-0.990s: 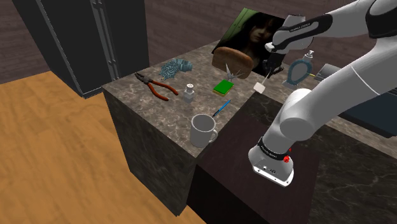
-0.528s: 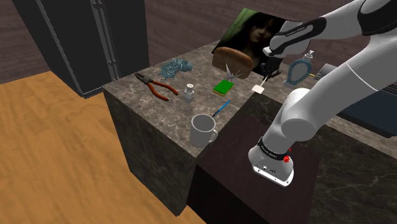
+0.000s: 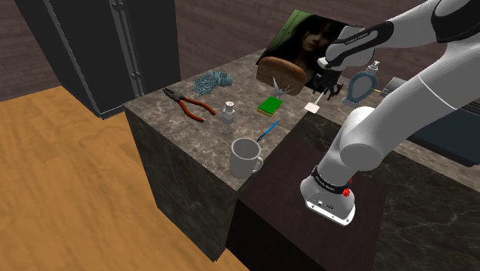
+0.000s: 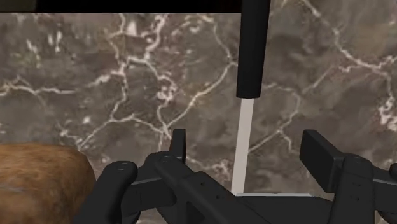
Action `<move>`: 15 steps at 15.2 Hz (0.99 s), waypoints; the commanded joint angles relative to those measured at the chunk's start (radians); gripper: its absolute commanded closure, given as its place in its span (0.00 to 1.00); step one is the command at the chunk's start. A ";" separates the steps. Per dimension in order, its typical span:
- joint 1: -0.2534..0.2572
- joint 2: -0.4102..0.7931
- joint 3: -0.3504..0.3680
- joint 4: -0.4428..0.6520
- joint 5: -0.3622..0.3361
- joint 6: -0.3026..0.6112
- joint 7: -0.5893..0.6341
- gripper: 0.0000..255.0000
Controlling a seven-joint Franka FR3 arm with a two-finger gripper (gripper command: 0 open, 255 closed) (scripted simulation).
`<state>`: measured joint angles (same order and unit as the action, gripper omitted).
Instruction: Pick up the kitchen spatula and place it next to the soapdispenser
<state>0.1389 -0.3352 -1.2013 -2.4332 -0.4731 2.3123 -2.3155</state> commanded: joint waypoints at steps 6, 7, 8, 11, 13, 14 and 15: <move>-0.073 -0.087 0.112 0.041 -0.031 -0.128 0.030 0.00; -0.085 -0.105 0.136 0.054 -0.034 -0.160 0.034 0.00; -0.085 -0.105 0.136 0.054 -0.034 -0.160 0.034 0.00; -0.085 -0.105 0.136 0.054 -0.034 -0.160 0.034 0.00; -0.085 -0.105 0.136 0.054 -0.034 -0.160 0.034 0.00; -0.085 -0.105 0.136 0.054 -0.034 -0.160 0.034 0.00; -0.085 -0.105 0.136 0.054 -0.034 -0.160 0.034 0.00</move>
